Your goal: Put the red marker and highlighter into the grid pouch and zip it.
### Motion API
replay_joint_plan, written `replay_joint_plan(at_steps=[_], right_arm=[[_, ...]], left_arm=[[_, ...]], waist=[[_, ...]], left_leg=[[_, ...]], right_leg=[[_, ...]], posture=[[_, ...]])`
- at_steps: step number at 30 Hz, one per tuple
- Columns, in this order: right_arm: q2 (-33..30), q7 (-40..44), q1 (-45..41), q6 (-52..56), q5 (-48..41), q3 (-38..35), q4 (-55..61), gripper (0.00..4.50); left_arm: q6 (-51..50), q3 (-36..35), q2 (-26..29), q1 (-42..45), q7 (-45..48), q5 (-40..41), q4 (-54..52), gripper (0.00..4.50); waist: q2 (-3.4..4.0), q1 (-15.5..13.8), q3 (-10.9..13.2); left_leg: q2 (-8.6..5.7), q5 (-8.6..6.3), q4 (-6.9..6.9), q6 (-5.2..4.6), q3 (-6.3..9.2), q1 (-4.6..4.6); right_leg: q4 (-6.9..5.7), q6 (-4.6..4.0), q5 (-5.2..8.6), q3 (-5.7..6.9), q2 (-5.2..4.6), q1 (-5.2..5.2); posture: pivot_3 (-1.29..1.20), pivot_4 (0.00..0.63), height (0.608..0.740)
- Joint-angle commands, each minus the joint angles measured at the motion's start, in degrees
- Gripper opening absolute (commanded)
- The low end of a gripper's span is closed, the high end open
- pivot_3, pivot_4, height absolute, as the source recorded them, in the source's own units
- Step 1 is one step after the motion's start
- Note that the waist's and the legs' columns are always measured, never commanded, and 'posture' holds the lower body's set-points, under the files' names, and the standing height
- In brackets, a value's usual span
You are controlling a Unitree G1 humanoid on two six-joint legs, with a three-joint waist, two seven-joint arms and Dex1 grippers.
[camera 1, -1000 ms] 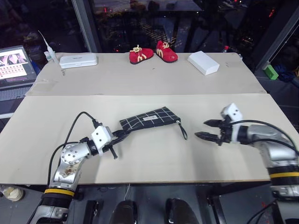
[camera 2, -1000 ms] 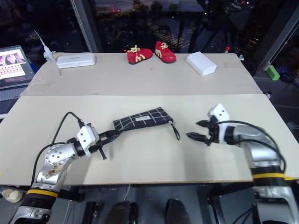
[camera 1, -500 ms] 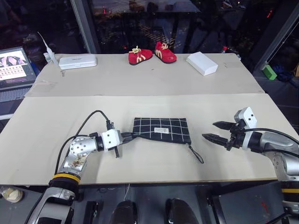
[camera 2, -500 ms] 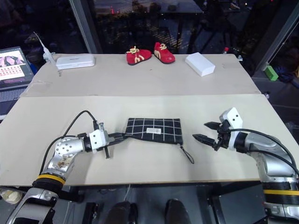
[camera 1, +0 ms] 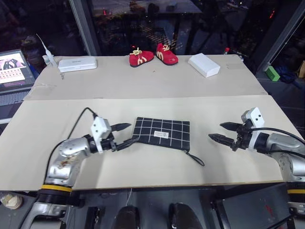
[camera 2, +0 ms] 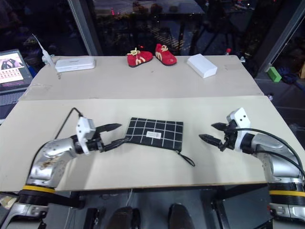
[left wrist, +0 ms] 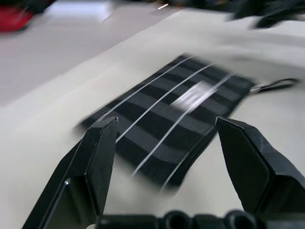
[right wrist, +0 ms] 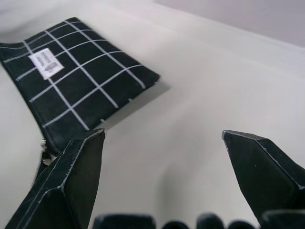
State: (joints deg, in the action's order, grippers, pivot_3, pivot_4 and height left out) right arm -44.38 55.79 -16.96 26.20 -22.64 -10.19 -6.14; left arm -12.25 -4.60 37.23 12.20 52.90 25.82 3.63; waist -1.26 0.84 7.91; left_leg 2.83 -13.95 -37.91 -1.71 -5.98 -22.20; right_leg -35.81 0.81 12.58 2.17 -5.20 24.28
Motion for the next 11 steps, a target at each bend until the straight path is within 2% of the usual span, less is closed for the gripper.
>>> replay_joint_plan(at_steps=[1, 5, 11], right_arm=[[0.0, -1.3, 0.0, -3.5, 0.6, -2.4, -2.0, 4.36], [0.8, -2.1, 0.2, -3.8, -0.5, -3.4, -3.0, 4.36], [2.6, -2.7, -0.5, -4.4, 0.7, -1.8, -4.0, 4.36]], left_arm=[[-3.1, -7.0, 2.7, -5.7, -5.4, -1.2, -1.2, 3.55], [-3.0, -12.4, 2.8, -9.5, -8.5, -0.8, -1.8, 3.55], [-2.6, -14.5, 0.7, -9.1, -11.5, -0.1, -3.4, 3.55]], waist=[[0.00, 0.0, 0.0], [-0.02, -0.2, 0.0], [-0.01, -0.9, 0.0]], left_leg=[[0.00, -0.01, 0.00, -0.01, 0.12, 0.00], [0.02, -0.03, 0.00, -0.02, 0.22, -0.08], [-0.01, -0.03, 0.00, -0.01, 0.28, -0.03]], right_leg=[[0.02, -0.03, -0.02, -0.02, -0.01, 0.00], [0.03, -0.25, -0.14, -0.01, -0.04, 0.06], [0.05, -0.27, -0.13, 0.01, -0.10, -0.04]], posture=[[0.00, 0.150, 0.740], [0.00, 0.150, 0.740], [0.00, 0.150, 0.740]])
